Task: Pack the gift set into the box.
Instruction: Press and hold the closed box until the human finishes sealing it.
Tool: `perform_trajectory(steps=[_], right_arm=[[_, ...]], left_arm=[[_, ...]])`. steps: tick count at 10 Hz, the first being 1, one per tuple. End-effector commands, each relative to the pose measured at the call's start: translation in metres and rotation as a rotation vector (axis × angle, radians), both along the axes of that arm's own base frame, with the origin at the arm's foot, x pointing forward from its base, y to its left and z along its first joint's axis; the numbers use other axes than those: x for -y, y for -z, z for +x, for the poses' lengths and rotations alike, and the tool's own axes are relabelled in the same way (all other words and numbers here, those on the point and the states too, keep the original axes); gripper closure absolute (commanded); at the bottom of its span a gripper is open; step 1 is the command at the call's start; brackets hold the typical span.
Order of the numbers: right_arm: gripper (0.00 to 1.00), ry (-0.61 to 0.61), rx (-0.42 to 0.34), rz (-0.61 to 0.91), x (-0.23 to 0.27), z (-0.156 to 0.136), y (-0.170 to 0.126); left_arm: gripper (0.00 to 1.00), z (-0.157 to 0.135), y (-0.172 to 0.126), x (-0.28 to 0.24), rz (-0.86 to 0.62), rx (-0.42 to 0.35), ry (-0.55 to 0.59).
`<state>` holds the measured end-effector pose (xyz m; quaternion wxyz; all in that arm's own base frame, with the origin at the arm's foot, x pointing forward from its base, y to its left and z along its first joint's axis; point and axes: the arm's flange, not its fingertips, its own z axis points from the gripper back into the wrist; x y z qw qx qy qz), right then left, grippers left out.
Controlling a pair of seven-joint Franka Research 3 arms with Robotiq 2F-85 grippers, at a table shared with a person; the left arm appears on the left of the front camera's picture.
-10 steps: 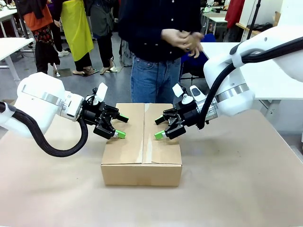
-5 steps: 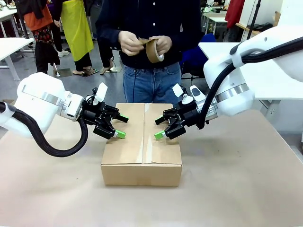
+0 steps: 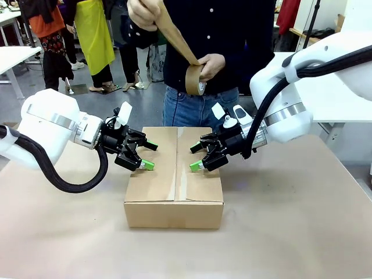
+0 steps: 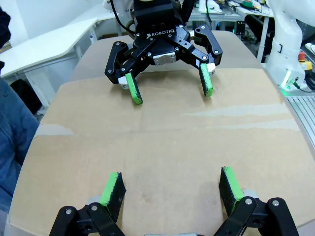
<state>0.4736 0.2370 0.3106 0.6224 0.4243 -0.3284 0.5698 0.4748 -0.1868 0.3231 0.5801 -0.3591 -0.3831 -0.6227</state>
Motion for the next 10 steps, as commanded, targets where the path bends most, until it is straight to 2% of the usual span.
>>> perform_trajectory(steps=[1, 10], right_arm=[[0.0, 0.003, -0.007, -0.011, 0.0009, -0.0008, 0.0047], [0.0, 0.003, -0.007, -0.011, 0.0009, -0.0008, 0.0047]], left_arm=[[0.0, -0.001, 0.0021, -0.0004, 0.0, -0.005, 0.0], [0.0, -0.001, 0.0021, -0.0004, 0.0, -0.005, 0.0]])
